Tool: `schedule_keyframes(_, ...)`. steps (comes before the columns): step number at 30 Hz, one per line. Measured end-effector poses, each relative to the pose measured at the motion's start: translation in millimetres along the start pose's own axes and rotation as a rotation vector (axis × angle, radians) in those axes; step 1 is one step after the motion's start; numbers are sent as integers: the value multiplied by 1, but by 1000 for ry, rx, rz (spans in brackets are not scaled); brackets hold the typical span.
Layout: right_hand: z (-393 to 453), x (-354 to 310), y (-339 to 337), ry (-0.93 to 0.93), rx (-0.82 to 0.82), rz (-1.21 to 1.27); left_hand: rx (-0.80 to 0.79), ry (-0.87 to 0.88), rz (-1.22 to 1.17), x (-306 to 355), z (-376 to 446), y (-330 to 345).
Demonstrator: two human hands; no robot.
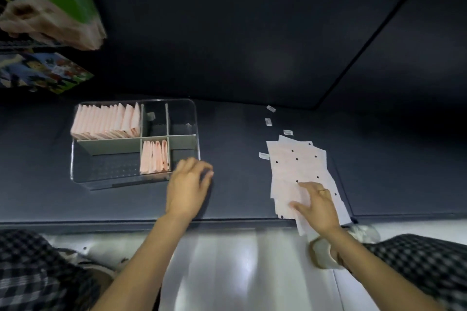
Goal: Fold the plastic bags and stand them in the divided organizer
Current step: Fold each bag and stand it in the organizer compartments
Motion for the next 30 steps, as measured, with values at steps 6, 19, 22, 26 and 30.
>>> schedule_keyframes(6,-12,41,12,100,56,70,-643,135,146,4,-75,58)
schedule_keyframes(19,-3,-16,-3,-168,163,162,-597,205,72,44,-68,55)
schedule_keyframes(22,-13,-51,2,-289,61,221,-532,313,51,62,-66,56)
schedule_keyframes(26,-31,-76,12,-313,-100,320,-452,211,22,60,-65,54)
schedule_keyframes(30,-43,-89,20,-309,-247,338,-402,151,82,52,-65,51)
Point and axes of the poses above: each hand's wrist, its own z-axis towards the middle knuckle, its own y-axis out of the palm, x = y × z, the point moved 4 cm from there along z, towards the middle knuckle, and after that the axes turned 14 degrees about x, right-handed, at the moved point
